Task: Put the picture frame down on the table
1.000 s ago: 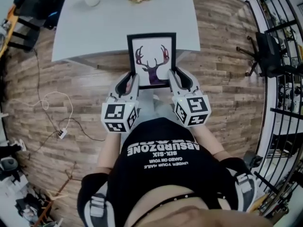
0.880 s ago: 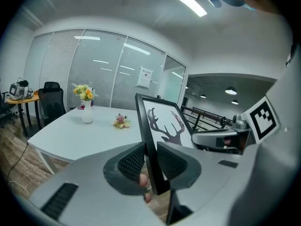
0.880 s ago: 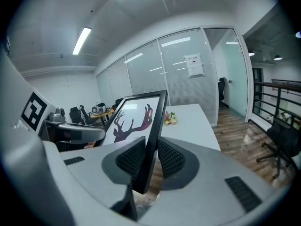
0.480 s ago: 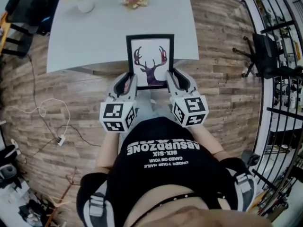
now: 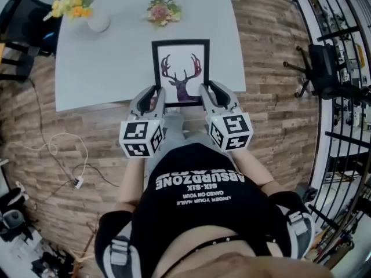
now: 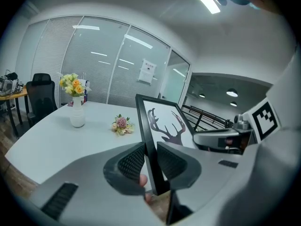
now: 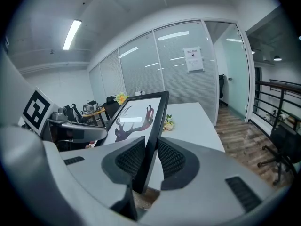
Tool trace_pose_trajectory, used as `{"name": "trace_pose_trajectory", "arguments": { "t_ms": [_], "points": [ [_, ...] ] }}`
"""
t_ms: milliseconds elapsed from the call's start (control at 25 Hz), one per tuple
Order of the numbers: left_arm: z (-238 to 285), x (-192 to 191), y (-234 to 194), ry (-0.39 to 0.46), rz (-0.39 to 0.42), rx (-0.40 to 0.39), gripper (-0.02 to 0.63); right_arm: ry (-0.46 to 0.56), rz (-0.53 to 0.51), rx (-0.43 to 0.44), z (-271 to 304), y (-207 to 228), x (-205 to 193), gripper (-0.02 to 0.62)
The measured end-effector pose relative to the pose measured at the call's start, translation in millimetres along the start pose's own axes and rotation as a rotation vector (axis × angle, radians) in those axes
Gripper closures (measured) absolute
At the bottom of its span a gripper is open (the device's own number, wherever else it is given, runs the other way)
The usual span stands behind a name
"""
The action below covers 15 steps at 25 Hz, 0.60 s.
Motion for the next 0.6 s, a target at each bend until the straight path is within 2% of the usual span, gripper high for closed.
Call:
{"name": "trace_pose_trajectory", "arguments": {
  "t_ms": [320, 600],
  "points": [
    [45, 20, -38, -0.066, -0.039, 0.0, 0.512, -0.069, 0.016, 0.007, 59, 13, 10, 0.497],
    [74, 32, -54, -0.106, -0.044, -0.015, 0.511, -0.107, 0.034, 0.0, 89, 26, 13, 0.497]
  ]
}}
Point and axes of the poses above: the fingertips, and each gripper's own axes: z forward along the fingers, y to its right, x out of its top, the point moved 10 cm from there along -z, backward along the fingers, and after that the axes turned 11 degrees about -z, right-handed, at the moved point
